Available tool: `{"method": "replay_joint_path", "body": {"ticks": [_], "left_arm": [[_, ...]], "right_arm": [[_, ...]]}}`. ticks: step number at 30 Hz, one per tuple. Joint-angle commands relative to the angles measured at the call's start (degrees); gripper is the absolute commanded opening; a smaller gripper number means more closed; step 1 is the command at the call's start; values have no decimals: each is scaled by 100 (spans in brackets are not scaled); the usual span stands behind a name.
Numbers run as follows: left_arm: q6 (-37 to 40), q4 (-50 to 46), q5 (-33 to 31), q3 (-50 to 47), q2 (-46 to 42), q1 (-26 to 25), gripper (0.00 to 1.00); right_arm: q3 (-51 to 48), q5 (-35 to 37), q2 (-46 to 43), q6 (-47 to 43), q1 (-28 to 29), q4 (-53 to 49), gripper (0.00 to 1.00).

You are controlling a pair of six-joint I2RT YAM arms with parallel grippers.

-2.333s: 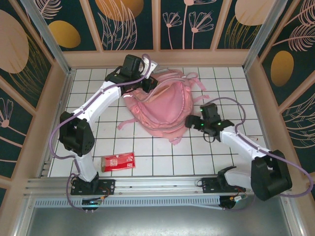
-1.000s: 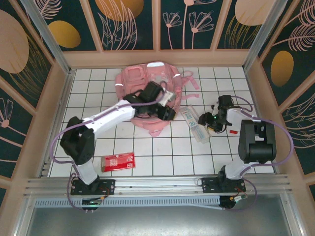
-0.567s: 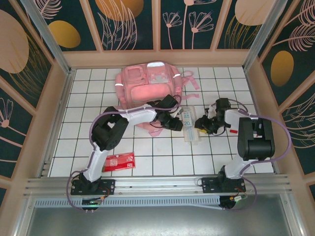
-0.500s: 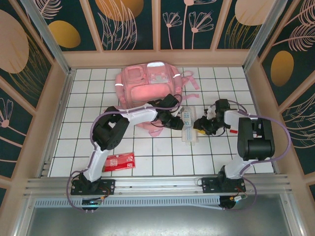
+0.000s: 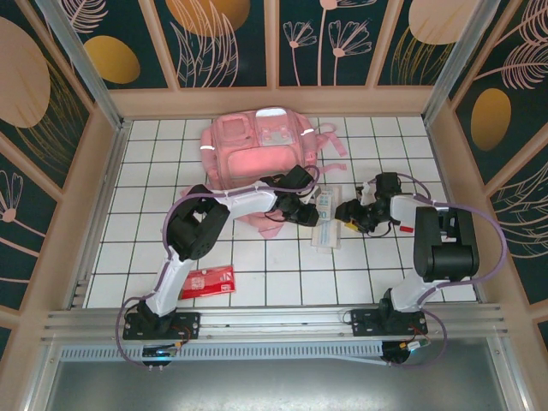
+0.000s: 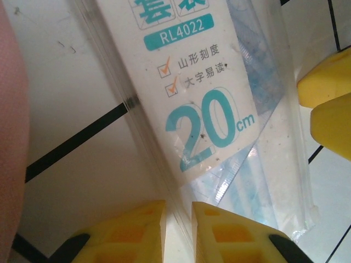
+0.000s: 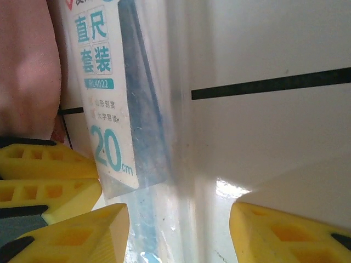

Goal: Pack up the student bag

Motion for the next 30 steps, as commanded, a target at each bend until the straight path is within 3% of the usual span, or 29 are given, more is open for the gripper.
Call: {"method": "replay_joint_path", "body": {"ticks": [1, 5, 10, 14, 16, 18, 21, 22, 25, 30], "left_arm": [[107, -174, -67, -2, 256, -18, 16], [175, -168, -24, 2, 269, -22, 14], [198, -157, 13, -7, 230, -23, 12], [334, -486, -75, 170, -37, -15, 12], [549, -627, -2, 328, -542, -14, 14], [814, -697, -407, 455, -1215, -15, 18], [1842, -1149, -1457, 779, -1931, -2, 30], [2316, -1252, -1787, 765, -2100, 19, 39], [3220, -1324, -2720, 257, -2368, 125, 83], [3772, -1753, -3203, 31, -1865, 660, 88]], "right_arm": [[145, 256, 392, -24, 163, 424, 51], [113, -670, 539, -7, 464, 859, 41], [17, -1228, 303, 108, 522, 1205, 28], [96, -1108, 133, 55, 395, 934, 2], [99, -769, -181, 193, 335, 813, 0], [95, -425, -565, 447, 188, 744, 0], [170, 111, -1108, 749, -30, 608, 0], [229, 242, -1262, 811, -76, 563, 0], [463, 590, -1577, 897, -120, 402, 0], [770, 494, -1781, 861, -133, 153, 0]]}}
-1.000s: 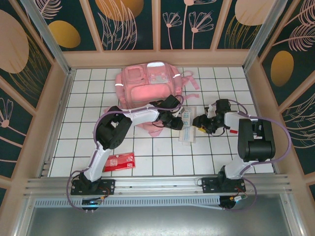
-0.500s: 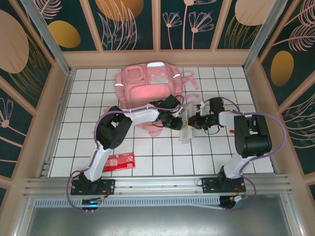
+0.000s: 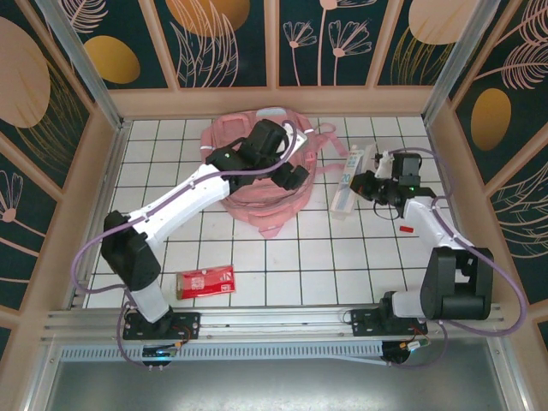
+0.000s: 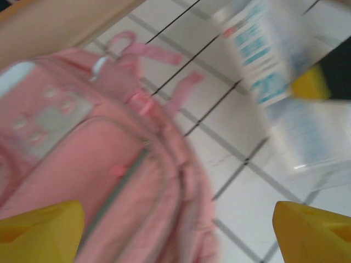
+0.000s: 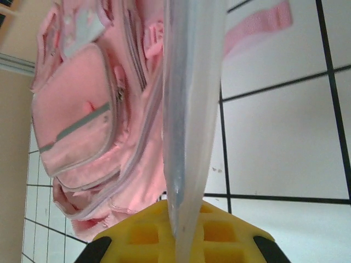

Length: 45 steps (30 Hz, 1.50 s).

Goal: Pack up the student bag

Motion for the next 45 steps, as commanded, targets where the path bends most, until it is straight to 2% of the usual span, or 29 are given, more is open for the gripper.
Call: {"method": "replay_joint_path", "body": {"ticks": [1, 7, 9, 10, 11, 13, 14, 16, 19, 21, 23, 26, 30, 32, 34, 38, 41, 45], "left_arm": [[815, -837, -789, -332, 892, 389, 89], [1241, -313, -1516, -228, 1568, 446, 94], [1266, -224, -2035, -56, 1914, 486, 89], [1199, -230, -2252, 97, 2114, 528, 83], [1097, -334, -2329, 302, 2288, 559, 70], [996, -674, -2158, 722, 2452, 587, 31], [916, -920, -2008, 958, 2461, 581, 18], [731, -1203, -1644, 1260, 2306, 584, 11], [435, -1534, -933, 1705, 1921, 582, 0], [217, -1704, -571, 2048, 1750, 588, 0], [2, -1916, -225, 2559, 1705, 586, 0], [-342, -2316, 63, 3408, 1840, 581, 0], [-761, -2629, 501, 4460, 2169, 578, 0], [-860, -2586, 756, 4611, 2175, 572, 0], [-934, -2467, 914, 4555, 2106, 578, 0], [-954, -2370, 1267, 4426, 2044, 564, 0], [-985, -2308, 1391, 4260, 1975, 555, 0], [-1068, -1912, 1713, 3736, 1750, 551, 0]], "right_arm": [[241, 120, -163, 61, -11, -349, 0], [120, -8, -233, -8, -2, -346, 0], [70, -117, -257, 43, 10, -286, 0], [45, -183, -287, 77, 10, -240, 0], [12, -236, -318, 108, 19, -200, 0], [-17, -420, -346, 137, 25, -175, 0], [-18, -649, -318, 124, 40, -181, 0], [-61, -965, -270, 221, 139, -160, 0], [-309, -1638, -217, 956, 441, 367, 0], [-349, -2160, -91, 1610, 708, 858, 0], [-306, -2304, 72, 2300, 1040, 1360, 0], [-209, -1714, 461, 3372, 1429, 1922, 0], [-164, -1096, 1454, 4891, 2017, 3872, 0], [65, -785, 2115, 5598, 2226, 5115, 0], [400, -201, 2670, 5858, 2328, 5689, 0], [1144, 1346, 3554, 5721, 2445, 5796, 0], [1814, 1954, 4191, 5886, 2477, 5433, 0], [2423, 2641, 4905, 6359, 2752, 5389, 11]]}}
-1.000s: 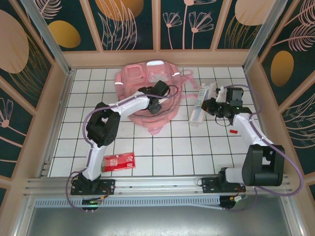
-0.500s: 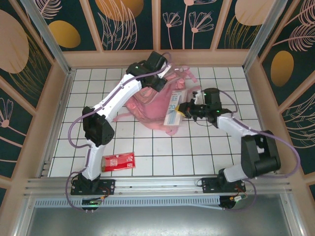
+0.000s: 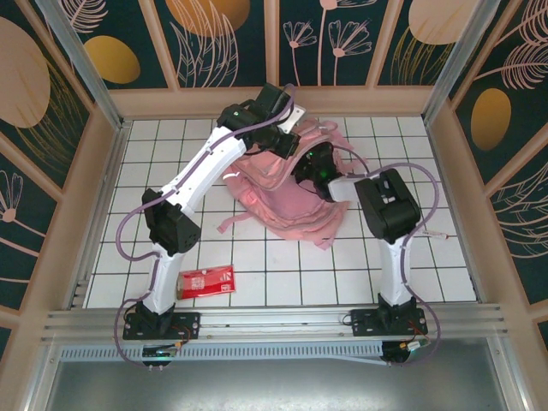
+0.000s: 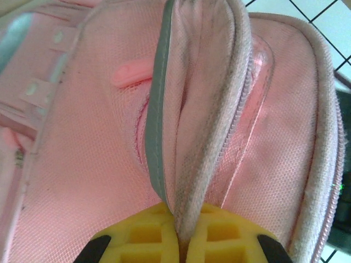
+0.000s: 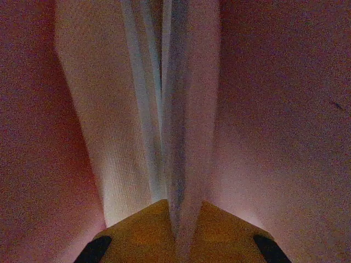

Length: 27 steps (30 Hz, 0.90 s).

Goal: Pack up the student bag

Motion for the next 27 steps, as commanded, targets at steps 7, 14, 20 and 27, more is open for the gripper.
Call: {"method": "replay_joint_path", "body": {"ticks": [7, 14, 20, 27], "left_arm": [[-191, 1447, -177, -1030, -733, 4, 0], [227, 1506, -792, -1390, -637, 75, 0], [298, 1632, -721, -1762, -623, 209, 4], [136, 1816, -80, -2370, -787, 297, 19]], "right_arm": [[-238, 1588, -352, 950, 376, -287, 61], [-1964, 1134, -2034, 464, 64, -1102, 68], [-2942, 708, -3242, -741, -134, -1496, 65], [-3084, 700, -5054, -3297, -428, -3661, 65]]}}
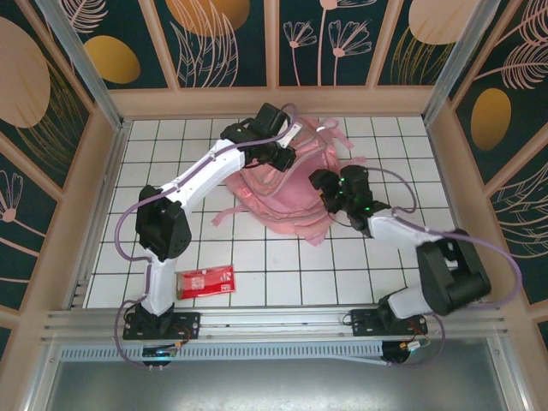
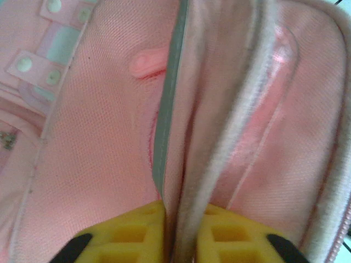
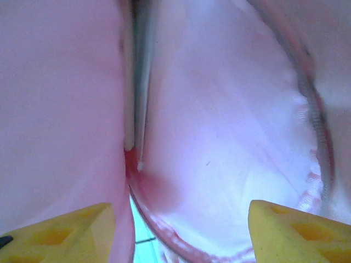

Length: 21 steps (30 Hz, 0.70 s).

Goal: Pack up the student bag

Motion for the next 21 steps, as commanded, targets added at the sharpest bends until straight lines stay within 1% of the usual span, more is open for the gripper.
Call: {"method": "replay_joint_path", "body": {"ticks": [1, 2, 5, 6, 8, 10, 11, 12, 13, 15, 18, 19, 20, 21], "left_arm": [[-125, 283, 295, -239, -258, 232, 26], [-159, 293, 459, -265, -285, 252, 31], [-395, 286, 639, -495, -465, 394, 33], [-530, 367, 744, -716, -608, 524, 35], [-793, 716, 789, -1332, -989, 812, 49], [-999, 1197, 571, -2021, -1368, 1165, 66], [-1038, 1396, 603, -2213, -1458, 1309, 72], [-1058, 1636, 666, -2387, -1510, 1477, 75], [-1064, 1879, 664, -2502, -1490, 1619, 76], [-929, 2196, 579, -2548, -1290, 1788, 77], [-486, 2229, 398, -2099, -728, 1882, 74], [-297, 2111, 567, -1850, -547, 1882, 73], [-168, 1856, 973, -1570, -421, 1882, 72], [-68, 1590, 1585, -1285, -351, 1884, 77]], "right_arm": [[-45, 186, -772, -1885, -141, -1442, 65], [-25, 275, -911, -2205, -159, -1680, 65], [173, 510, -1138, -3040, -148, -2439, 65], [250, 510, -1176, -3302, -109, -2602, 65], [380, 167, -1116, -3745, -48, -2735, 65], [582, -376, -846, -4081, 39, -2796, 64], [655, -539, -701, -4132, 123, -2774, 64], [731, -717, -557, -4139, 214, -2659, 64], [797, -883, -439, -4107, 318, -2523, 63], [1004, -883, -184, -3955, 494, -2378, 62], [1381, -581, 43, -3707, 638, -2666, 60], [1410, -539, 30, -3668, 640, -2755, 61], [1423, -471, -11, -3648, 633, -2853, 61], [1432, -449, -54, -3694, 617, -2957, 61]]}}
